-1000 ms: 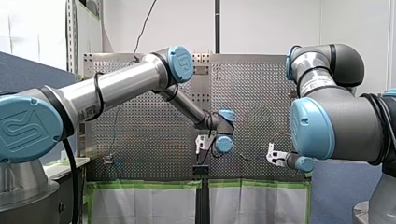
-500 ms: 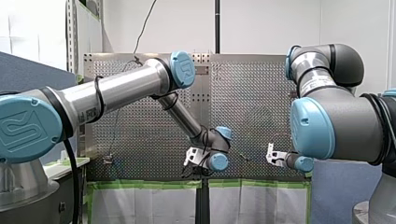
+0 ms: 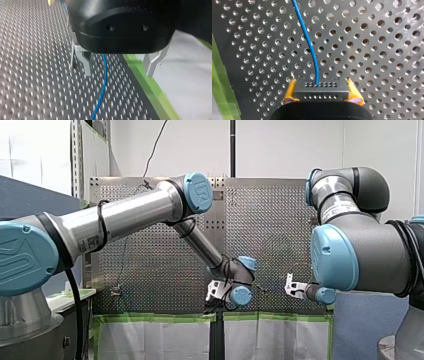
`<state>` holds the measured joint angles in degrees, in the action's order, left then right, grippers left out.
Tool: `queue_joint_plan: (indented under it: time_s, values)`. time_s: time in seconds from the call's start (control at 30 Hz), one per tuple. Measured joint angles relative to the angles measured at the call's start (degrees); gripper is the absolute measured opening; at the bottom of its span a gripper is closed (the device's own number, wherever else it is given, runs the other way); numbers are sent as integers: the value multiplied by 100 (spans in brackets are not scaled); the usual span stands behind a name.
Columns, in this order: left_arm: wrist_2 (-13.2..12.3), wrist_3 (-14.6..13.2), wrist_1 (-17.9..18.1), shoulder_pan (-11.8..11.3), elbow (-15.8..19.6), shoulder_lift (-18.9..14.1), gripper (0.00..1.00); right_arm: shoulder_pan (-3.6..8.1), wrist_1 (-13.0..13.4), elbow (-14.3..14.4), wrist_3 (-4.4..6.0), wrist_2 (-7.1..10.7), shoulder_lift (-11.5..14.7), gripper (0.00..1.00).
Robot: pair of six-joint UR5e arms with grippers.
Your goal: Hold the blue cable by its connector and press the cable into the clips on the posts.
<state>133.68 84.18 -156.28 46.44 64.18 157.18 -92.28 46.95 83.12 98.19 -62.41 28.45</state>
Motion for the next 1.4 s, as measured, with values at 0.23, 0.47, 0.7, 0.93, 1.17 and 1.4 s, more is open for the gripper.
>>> queue_joint_plan:
  time_s: [0.23,0.47,0.7,0.93,1.17,1.4]
  values:
    - [-439,440,-44,86,-5,-2,99,-8,-1,0,-6,0,0,0]
    - [-780,781,50,203,-119,3,99,-13,-7,0,-8,0,0,0]
    - [-1126,1126,87,362,-432,8,99,-14,-12,0,-9,0,0,0]
    - [-1539,1490,-44,381,-642,158,99,-21,-19,0,-7,0,0,0]
    - [-1862,1272,-78,347,-731,250,99,-27,-19,0,-5,0,0,0]
    - [-1885,1065,27,349,-766,253,99,-27,-19,0,-1,0,0,0]
